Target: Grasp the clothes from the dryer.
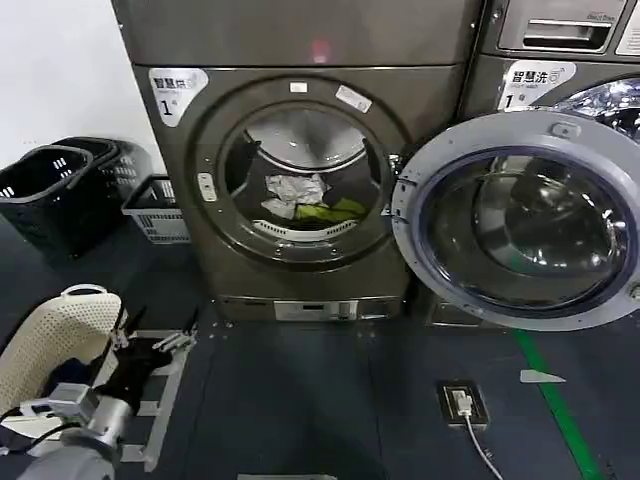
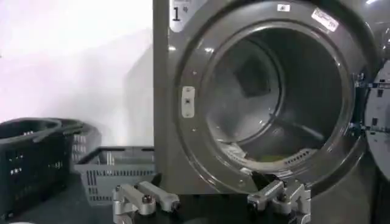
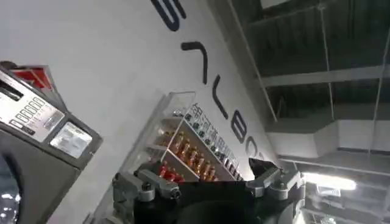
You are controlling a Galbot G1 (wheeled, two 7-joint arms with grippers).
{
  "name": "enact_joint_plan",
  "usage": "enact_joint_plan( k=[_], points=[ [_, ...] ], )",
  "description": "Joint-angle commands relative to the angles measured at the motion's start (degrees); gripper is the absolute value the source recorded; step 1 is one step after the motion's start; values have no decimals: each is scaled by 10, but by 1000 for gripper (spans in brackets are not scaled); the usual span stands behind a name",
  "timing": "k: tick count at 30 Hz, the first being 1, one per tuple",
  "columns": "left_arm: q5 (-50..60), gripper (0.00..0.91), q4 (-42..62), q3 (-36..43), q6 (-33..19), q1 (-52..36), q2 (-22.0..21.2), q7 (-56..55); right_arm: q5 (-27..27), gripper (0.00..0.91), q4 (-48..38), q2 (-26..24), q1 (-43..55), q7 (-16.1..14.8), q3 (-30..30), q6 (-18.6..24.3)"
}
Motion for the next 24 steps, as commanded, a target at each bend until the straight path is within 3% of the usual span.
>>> enact_joint_plan(
  k=[1,11,24],
  points=[
    [0,907,0,1,0,0,1,-1,1,907,1,1,0,-1,0,0],
    [0,907,-1,2,1,-1,-1,0,1,907,1,1,0,0,-1,3],
    [-1,907,-3,4,0,-5,-2,1,16,907,-6,3,-2,-12,1,44]
  ],
)
